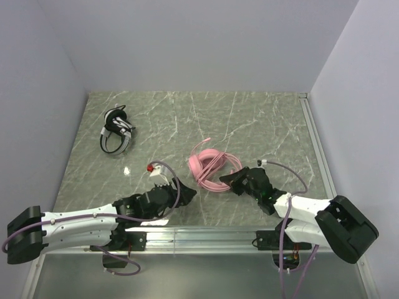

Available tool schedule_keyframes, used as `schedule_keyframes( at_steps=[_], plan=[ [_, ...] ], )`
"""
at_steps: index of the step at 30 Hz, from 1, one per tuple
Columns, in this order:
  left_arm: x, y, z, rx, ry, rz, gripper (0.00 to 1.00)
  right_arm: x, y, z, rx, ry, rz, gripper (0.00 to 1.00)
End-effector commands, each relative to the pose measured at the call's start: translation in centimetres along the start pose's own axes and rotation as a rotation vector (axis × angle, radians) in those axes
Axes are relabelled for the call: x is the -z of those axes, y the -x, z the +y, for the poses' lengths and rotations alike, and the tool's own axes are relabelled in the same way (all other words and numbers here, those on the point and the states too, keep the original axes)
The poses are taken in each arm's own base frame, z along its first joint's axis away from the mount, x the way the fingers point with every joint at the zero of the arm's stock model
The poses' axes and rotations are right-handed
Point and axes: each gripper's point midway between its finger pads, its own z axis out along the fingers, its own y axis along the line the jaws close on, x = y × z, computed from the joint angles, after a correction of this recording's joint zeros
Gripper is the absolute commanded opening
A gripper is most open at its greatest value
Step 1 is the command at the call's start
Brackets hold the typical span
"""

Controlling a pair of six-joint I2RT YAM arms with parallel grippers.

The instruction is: Wrap the headphones

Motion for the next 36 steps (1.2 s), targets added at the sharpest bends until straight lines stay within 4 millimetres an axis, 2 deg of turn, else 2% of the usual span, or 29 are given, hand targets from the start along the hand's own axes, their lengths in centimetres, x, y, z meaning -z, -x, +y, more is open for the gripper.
schedule_keyframes(
  at_steps=[1,8,10,11,13,15,16,17,20,22,23,24,25,26,27,28,31,35,36],
  plan=[
    [-0.4,1.2,-0.5,-0.047,0.009,0.007,0.70,-0.3,-0.2,-0.7,0.092,-0.081,-0.047,0.06],
    [-0.9,3.0,-0.2,-0.042,-0.002,0.000,0.70,-1.1,-0.9,-3.3,0.141,-0.223,-0.025,0.22],
    [-1.0,3.3,-0.1,-0.061,0.011,0.004,0.70,-1.3,-1.2,-3.6,0.154,-0.252,-0.020,0.31],
    [-1.0,3.3,-0.1,-0.067,0.012,0.007,0.70,-1.3,-1.4,-3.5,0.157,-0.254,-0.015,0.31],
    [-1.0,3.5,-0.1,-0.076,0.018,0.006,0.70,-1.5,-1.6,-2.8,0.172,-0.253,-0.018,0.38],
    [-1.1,3.5,0.0,-0.088,0.024,0.007,0.70,-1.3,-2.0,-2.9,0.201,-0.282,-0.022,0.50],
    [-1.2,3.7,0.0,-0.087,0.027,0.004,0.70,-1.5,-1.9,-2.1,0.208,-0.277,-0.031,0.54],
    [-1.2,3.7,0.0,-0.092,0.026,0.006,0.70,-1.2,-2.1,-2.7,0.222,-0.312,-0.030,0.57],
    [-1.3,3.9,0.1,-0.101,0.034,0.007,0.70,-1.0,-2.1,-2.4,0.226,-0.331,-0.041,0.63],
    [-1.3,4.0,0.0,-0.109,0.037,0.009,0.71,-0.9,-1.8,-2.2,0.229,-0.344,-0.053,0.70],
    [-1.4,4.0,0.0,-0.110,0.037,0.009,0.70,-0.6,-1.6,-2.8,0.233,-0.383,-0.062,0.70],
    [-1.3,4.1,-0.2,-0.115,0.032,0.010,0.70,-0.5,-1.6,-3.1,0.240,-0.405,-0.064,0.77],
    [-1.4,4.2,-0.3,-0.118,0.031,0.009,0.70,-0.6,-1.4,-2.5,0.242,-0.409,-0.071,0.78],
    [-1.4,4.2,-0.5,-0.118,0.029,0.010,0.70,-0.2,-1.3,-3.1,0.252,-0.447,-0.069,0.82],
    [-1.4,3.9,0.0,-0.130,0.048,0.023,0.70,-0.2,-1.3,-3.3,0.253,-0.469,-0.069,0.83],
    [-1.4,4.0,-0.1,-0.131,0.048,0.024,0.70,-0.2,-1.3,-2.7,0.253,-0.467,-0.068,0.84],
    [-1.4,4.1,-0.2,-0.136,0.045,0.026,0.70,0.3,-1.4,-2.5,0.261,-0.488,-0.060,0.87],
    [-1.2,4.2,-0.4,-0.141,0.044,0.029,0.70,1.8,-0.7,-2.3,0.283,-0.516,-0.073,0.90],
    [-1.2,4.2,-0.3,-0.148,0.050,0.033,0.70,2.1,-0.7,-1.9,0.280,-0.513,-0.072,0.94]
  ],
)
